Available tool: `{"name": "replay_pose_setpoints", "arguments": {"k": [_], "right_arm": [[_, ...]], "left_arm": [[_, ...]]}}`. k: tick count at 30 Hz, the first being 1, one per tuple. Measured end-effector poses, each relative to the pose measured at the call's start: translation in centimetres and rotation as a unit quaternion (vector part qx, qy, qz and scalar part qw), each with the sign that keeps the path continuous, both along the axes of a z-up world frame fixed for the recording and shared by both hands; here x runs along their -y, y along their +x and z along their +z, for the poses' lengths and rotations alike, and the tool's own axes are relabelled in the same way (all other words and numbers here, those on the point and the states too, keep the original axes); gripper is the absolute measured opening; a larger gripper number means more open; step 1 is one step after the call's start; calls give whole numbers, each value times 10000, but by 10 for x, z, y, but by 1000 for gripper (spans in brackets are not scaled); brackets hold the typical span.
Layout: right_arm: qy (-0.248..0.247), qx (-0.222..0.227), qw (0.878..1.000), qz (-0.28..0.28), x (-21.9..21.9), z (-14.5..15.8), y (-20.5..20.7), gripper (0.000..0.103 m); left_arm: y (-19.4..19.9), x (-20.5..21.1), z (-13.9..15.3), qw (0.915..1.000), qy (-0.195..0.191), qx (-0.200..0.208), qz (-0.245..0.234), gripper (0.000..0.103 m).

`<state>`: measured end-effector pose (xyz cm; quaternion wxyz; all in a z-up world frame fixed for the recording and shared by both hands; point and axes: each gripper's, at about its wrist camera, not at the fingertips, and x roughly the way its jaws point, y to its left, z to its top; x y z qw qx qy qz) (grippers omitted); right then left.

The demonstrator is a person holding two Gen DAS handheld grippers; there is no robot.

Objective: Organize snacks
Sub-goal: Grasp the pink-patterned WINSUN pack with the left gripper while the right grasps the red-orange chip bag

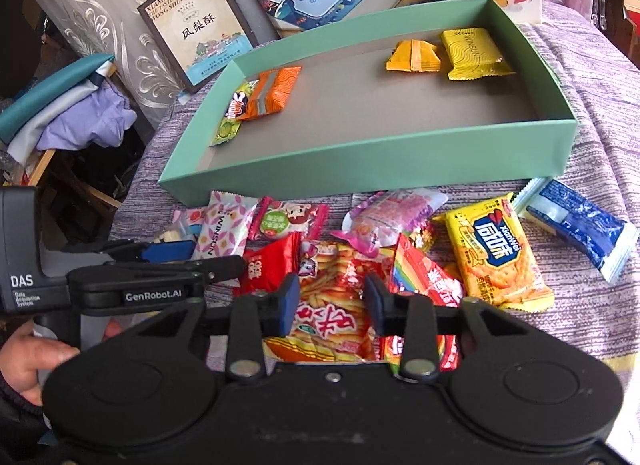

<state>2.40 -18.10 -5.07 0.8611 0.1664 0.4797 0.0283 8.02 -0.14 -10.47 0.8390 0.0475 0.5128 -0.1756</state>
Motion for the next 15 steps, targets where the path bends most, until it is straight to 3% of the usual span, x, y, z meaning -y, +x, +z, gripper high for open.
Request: {"name": "replay_pose_setpoints", "arguments": {"k": [4, 5, 9, 11, 13, 15], "right_arm": [[-295, 129, 9995, 47, -9, 8, -5, 72], [-328, 112, 9994, 56, -11, 7, -5, 76], [-353, 89, 9991, 206, -21, 2, 1, 75], [-330, 34, 9990, 285, -23, -1, 4, 67], [-356, -12, 9988, 342, -26, -4, 4, 65], [-417, -67, 9983, 406, -30, -7, 5, 65]], "left_arm": [[0, -6, 7, 9998, -185, 11, 109, 76], [0, -4, 10, 9997, -226, 66, 103, 77], [7, 10, 10, 9998, -115, 161, -40, 79], [9, 16, 5, 9999, -67, 132, -84, 76], [7, 16, 5, 9997, -124, 194, -101, 49], [5, 12, 6, 9997, -99, 161, -125, 47]]}}
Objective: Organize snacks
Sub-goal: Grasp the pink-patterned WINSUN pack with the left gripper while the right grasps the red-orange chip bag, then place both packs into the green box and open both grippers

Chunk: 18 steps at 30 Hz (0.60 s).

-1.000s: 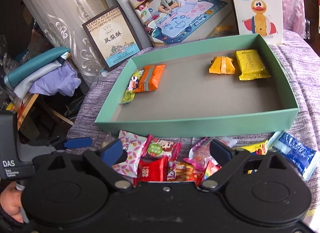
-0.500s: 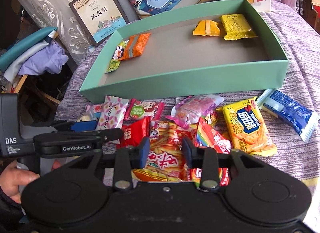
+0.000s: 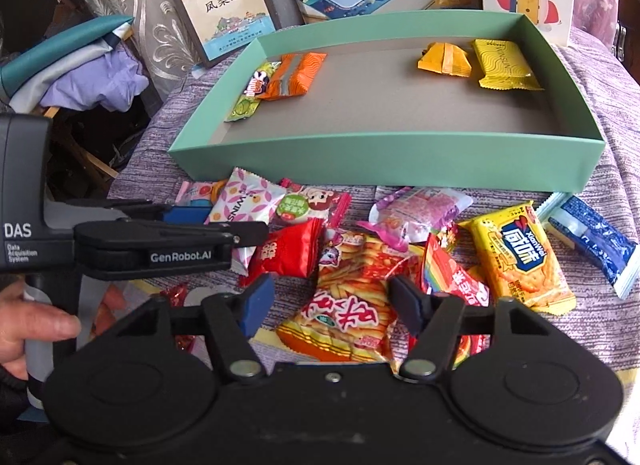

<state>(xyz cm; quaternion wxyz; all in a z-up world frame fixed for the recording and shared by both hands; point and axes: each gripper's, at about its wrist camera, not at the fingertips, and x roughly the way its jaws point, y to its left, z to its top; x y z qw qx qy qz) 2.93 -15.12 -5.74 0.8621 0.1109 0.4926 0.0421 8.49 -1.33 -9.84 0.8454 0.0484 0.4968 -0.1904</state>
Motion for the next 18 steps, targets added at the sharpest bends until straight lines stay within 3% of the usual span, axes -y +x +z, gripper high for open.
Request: {"name": "replay_pose_setpoints", "arguments": {"k": [3, 8, 13, 16, 18], "right_arm": [[-50, -53, 10000, 18, -4, -3, 1, 66], [-12, -134, 9996, -251, 2, -9, 3, 65], [-136, -151, 9992, -357, -5, -18, 15, 66], [-215, -84, 9993, -303, -6, -20, 13, 48], [-114, -72, 9995, -297, -3, -19, 10, 44]], "left_arm": [[-6, -16, -2, 9999, 72, -113, 35, 47], [-14, -42, -1, 9989, -171, -361, 224, 48], [-13, -40, -4, 9993, -66, -329, 161, 59], [-11, -35, -7, 9995, -44, -244, 188, 60], [-11, -36, -6, 9996, -36, -187, 214, 50]]}}
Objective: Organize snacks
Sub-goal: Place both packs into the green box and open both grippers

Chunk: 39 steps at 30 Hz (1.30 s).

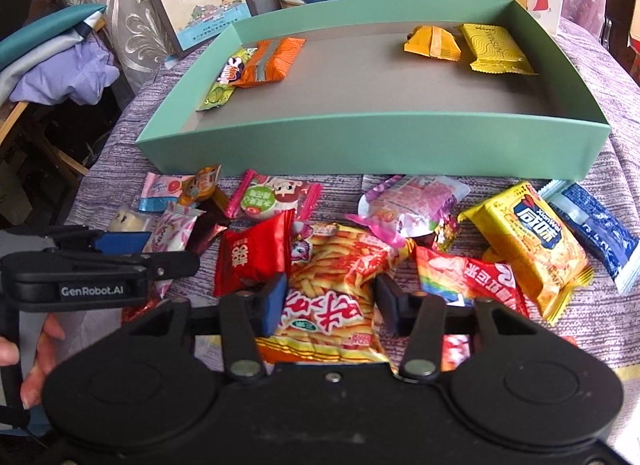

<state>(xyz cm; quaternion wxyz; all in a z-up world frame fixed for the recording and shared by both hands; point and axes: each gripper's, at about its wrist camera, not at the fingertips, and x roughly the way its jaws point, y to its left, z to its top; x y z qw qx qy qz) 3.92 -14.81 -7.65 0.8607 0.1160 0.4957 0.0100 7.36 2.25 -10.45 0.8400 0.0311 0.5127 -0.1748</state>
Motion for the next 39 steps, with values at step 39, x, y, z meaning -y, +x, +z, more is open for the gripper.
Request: {"name": "replay_pose_setpoints", "arguments": {"k": [39], "right_arm": [[308, 1098, 9931, -265, 76, 78, 150, 36]], "left_arm": [[140, 74, 70, 9962, -379, 788, -35, 50]]}}
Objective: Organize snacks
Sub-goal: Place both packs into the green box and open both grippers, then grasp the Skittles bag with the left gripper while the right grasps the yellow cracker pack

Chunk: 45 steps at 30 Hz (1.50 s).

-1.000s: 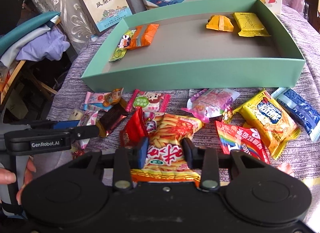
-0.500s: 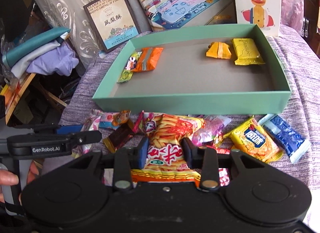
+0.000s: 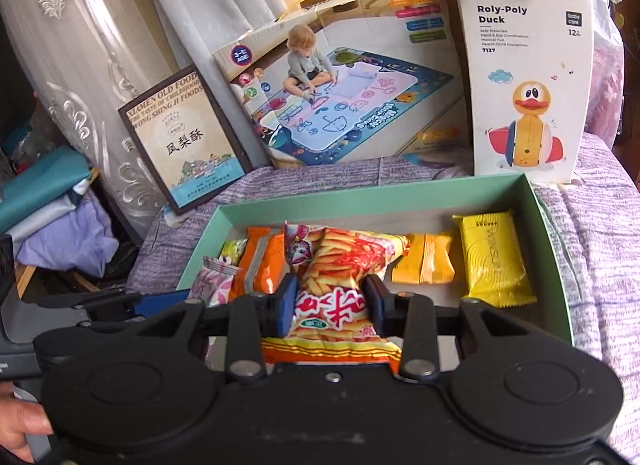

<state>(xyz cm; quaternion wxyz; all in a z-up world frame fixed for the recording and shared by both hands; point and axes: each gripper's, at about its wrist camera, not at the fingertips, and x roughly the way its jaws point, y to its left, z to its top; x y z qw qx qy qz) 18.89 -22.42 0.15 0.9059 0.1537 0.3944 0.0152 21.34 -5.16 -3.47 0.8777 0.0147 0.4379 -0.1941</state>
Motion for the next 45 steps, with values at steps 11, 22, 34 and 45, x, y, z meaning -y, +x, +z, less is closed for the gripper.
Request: {"name": "replay_pose_setpoints", "arguments": {"k": [11, 22, 34, 45], "right_arm": [[82, -206, 9997, -87, 25, -48, 73, 38], [-24, 19, 9999, -169, 18, -40, 61, 97], [-164, 109, 9998, 98, -10, 3, -3, 103], [-136, 156, 9997, 137, -23, 18, -97, 103]], "left_arm": [[64, 34, -39, 9996, 199, -183, -38, 50], [58, 29, -40, 9992, 231, -55, 309, 102], [-8, 12, -5, 9998, 152, -43, 152, 103], [-92, -28, -1, 9996, 206, -126, 112, 103]]}}
